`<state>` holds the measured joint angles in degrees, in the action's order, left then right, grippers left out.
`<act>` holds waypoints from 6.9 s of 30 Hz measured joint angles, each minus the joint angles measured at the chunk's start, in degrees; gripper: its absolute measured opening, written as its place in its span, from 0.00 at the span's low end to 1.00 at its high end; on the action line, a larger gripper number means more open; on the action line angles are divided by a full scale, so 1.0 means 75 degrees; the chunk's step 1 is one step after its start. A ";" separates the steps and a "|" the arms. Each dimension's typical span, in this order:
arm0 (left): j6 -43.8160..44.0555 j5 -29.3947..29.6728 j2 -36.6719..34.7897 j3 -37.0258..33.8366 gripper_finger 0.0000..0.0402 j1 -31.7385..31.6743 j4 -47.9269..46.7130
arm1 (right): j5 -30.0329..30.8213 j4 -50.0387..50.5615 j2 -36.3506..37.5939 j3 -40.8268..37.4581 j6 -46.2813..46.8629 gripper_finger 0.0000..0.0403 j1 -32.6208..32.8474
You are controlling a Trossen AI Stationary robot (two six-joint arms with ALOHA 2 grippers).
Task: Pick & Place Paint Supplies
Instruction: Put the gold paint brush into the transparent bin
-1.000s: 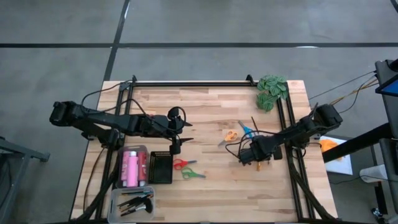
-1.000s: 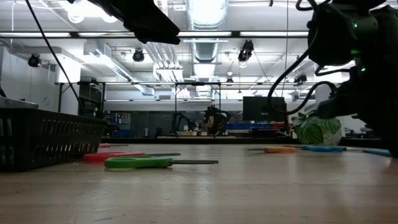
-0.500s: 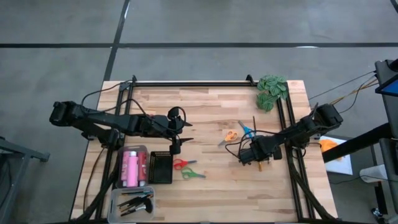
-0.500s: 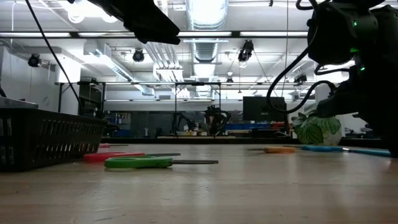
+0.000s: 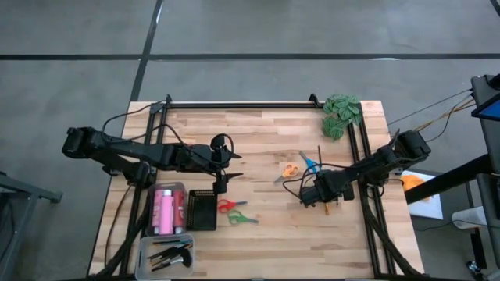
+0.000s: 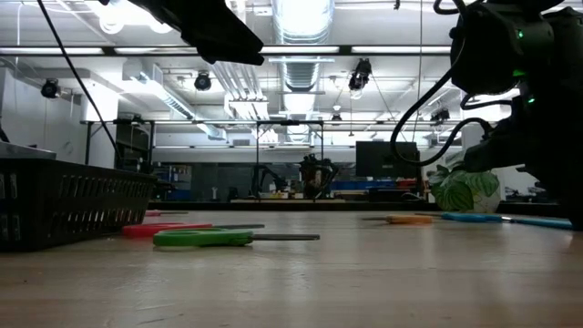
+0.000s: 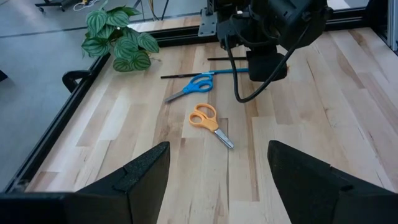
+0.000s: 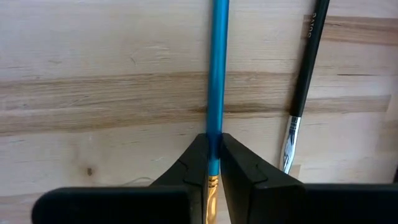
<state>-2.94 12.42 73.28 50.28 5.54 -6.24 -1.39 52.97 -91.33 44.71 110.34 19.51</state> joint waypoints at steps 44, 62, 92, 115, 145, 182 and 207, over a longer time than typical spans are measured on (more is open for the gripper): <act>-0.0001 0.0000 -0.0003 0.0000 0.67 0.0001 0.0000 | 0.6499 -0.0300 0.0290 0.2921 -0.4811 0.05 0.0819; -0.0617 -0.1315 -0.0006 0.0000 0.67 0.0003 0.0947 | 0.9716 -0.7304 0.0297 0.1050 -1.1624 0.05 0.1314; -0.0617 -0.1666 -0.0006 -0.0009 0.67 0.0002 0.1460 | 0.5018 -1.2310 -0.0519 0.0461 -1.6120 0.05 -0.0374; -0.0548 -0.1666 -0.0003 -0.0009 0.33 0.0002 0.1349 | 0.4718 -1.2328 -0.0600 0.0612 -1.6174 0.05 -0.0487; -0.0606 -0.1653 -0.0003 -0.0009 0.06 -0.0003 0.1236 | 0.4689 -1.2313 -0.0600 0.0612 -1.6193 0.07 -0.0484; -0.0603 -0.1663 0.0006 -0.0009 0.06 0.0003 0.1205 | 0.4783 -1.0774 0.0092 0.0638 -1.4913 0.65 0.0266; -0.0600 -0.1660 0.0002 -0.0009 0.06 0.0003 0.1048 | 0.4785 -0.6688 0.2060 0.0638 -1.2144 0.65 0.0484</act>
<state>-7.44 -0.03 73.29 50.22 5.56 1.62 34.50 2.81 -75.88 49.50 19.26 23.14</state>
